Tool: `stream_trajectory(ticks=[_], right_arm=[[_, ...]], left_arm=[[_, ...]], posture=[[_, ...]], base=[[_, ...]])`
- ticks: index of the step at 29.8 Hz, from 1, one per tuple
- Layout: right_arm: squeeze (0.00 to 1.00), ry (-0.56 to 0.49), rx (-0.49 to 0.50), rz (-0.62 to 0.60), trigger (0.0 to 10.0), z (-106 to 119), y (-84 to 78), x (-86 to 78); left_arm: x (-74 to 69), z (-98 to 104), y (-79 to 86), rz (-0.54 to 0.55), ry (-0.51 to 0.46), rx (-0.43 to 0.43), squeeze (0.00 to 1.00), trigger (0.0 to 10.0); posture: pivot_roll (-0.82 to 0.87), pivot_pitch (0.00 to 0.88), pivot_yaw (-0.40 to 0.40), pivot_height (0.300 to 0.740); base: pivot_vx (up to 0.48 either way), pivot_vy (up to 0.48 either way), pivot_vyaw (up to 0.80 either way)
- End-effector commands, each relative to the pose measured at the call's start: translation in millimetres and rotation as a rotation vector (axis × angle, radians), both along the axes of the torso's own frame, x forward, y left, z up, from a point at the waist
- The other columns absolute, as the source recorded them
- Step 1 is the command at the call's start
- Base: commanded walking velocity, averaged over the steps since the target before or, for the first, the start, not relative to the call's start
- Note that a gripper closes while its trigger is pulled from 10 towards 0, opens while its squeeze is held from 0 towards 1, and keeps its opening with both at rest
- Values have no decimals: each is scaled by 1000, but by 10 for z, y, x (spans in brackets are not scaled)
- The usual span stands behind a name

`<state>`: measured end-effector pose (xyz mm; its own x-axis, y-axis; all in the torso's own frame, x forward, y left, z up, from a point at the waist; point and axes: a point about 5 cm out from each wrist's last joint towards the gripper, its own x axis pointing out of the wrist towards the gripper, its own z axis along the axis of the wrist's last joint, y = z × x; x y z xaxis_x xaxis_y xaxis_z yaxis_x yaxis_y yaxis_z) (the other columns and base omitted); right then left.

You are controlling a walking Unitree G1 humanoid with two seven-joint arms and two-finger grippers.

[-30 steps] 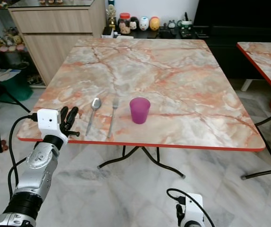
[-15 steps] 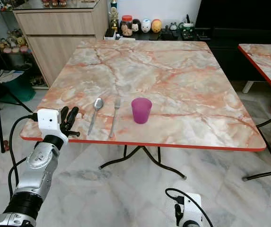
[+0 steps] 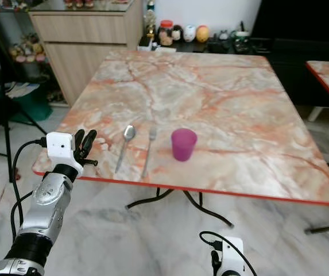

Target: Setting the table

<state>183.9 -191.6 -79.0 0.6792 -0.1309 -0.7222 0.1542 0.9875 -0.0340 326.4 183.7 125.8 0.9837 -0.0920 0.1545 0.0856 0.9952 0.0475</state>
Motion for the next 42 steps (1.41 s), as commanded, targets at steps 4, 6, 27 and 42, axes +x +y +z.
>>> stream_trajectory(ticks=[4,6,27,42], right_arm=[[0,34,-16,-11,10000,-40,-88,-106],[0,40,-17,-11,10000,-47,-90,-122],[0,84,-16,-5,10000,-92,-86,-203],[0,86,-21,3,10000,-86,-77,-182]], left_arm=[[46,100,-138,-42,-36,-10,0,10000],[45,101,-149,-50,-36,-11,0,10000],[-277,-18,-205,-221,116,112,1000,10000],[-157,168,-437,-233,95,223,1000,10000]], posture=[[47,0,-5,740],[50,0,-9,740],[63,0,-2,740],[56,0,6,740]], base=[[329,0,0],[298,0,0],[0,0,0],[0,0,0]])
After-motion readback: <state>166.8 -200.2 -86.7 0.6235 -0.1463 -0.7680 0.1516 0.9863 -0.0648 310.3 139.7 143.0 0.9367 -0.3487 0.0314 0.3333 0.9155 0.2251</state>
